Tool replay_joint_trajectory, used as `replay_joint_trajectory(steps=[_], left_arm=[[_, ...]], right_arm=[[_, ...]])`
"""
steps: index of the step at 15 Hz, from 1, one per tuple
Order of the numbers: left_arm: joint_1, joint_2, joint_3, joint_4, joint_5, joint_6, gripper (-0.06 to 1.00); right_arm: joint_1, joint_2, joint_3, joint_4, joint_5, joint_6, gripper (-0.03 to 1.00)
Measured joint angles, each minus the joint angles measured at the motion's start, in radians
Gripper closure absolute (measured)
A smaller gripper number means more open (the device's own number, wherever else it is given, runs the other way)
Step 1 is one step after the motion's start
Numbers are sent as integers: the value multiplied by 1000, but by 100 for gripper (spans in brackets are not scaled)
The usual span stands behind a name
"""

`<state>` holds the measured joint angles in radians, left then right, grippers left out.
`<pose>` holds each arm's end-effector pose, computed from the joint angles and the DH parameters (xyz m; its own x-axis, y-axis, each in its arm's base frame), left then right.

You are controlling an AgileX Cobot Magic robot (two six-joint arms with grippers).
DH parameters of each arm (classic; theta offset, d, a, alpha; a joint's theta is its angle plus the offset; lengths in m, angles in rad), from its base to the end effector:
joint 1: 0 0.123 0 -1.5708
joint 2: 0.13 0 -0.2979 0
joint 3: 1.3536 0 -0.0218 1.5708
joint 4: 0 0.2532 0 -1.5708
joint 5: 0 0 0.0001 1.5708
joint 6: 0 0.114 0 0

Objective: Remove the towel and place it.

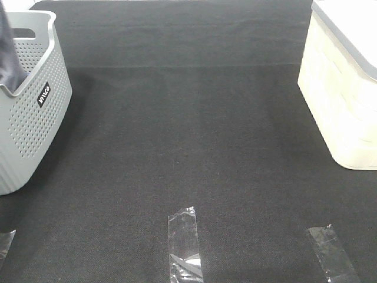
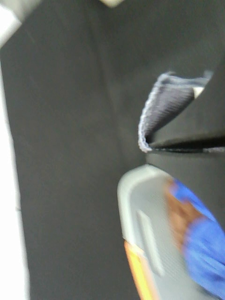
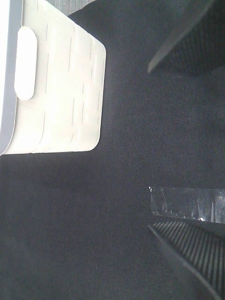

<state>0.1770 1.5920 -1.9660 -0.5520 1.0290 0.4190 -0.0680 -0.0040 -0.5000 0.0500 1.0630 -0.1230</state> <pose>0.3550 0.0114 0.5013 -0.4383 0.0226 -0.8986 0.2825 0.9525 -0.1139 0.0043 0.0047 0.2679 -0.4536 -0.0678 -0.8886 -0.0157 0.9976 -0.0680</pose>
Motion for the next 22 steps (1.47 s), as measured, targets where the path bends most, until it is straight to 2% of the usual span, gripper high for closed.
replay_joint_trajectory(steps=[3,4,5,6,8,9,11,12,13,14,15,17,21,22], left_arm=[[0,-53,-1,-226,-9,77,94],[0,-57,-1,-271,-9,97,94],[0,-68,-1,-405,-9,152,94],[0,-71,-1,-454,-6,169,94],[-3,-76,-1,-609,20,216,94],[-17,-77,-1,-634,27,224,94],[-88,-76,-1,-639,27,230,94],[-161,-76,-1,-620,28,231,94],[-188,-76,-1,-613,28,231,94],[-262,-76,-1,-575,28,231,94],[-314,-76,-1,-536,28,231,94],[-404,-73,-1,-481,28,231,94],[-558,0,-1,-411,5,200,94],[-607,45,-1,-385,-27,183,94]], right_arm=[[0,0,0,41,0,0,19],[-1,4,0,73,-1,1,19],[-1,27,-1,124,-6,1,20],[-1,41,-1,150,-15,1,20],[-1,136,-10,297,-64,-8,21],[-1,199,-11,380,-97,-39,22],[-1,327,-11,571,-139,-199,25],[-1,430,-11,724,-155,-367,27],[-1,465,-11,779,-156,-430,27],[-1,558,-11,922,-157,-595,27],[-1,617,-11,998,-152,-708,29],[-1,707,-11,1074,-132,-862,32],[-1,793,-11,1157,-132,-1017,37],[26,812,-11,1169,-164,-1052,38]])
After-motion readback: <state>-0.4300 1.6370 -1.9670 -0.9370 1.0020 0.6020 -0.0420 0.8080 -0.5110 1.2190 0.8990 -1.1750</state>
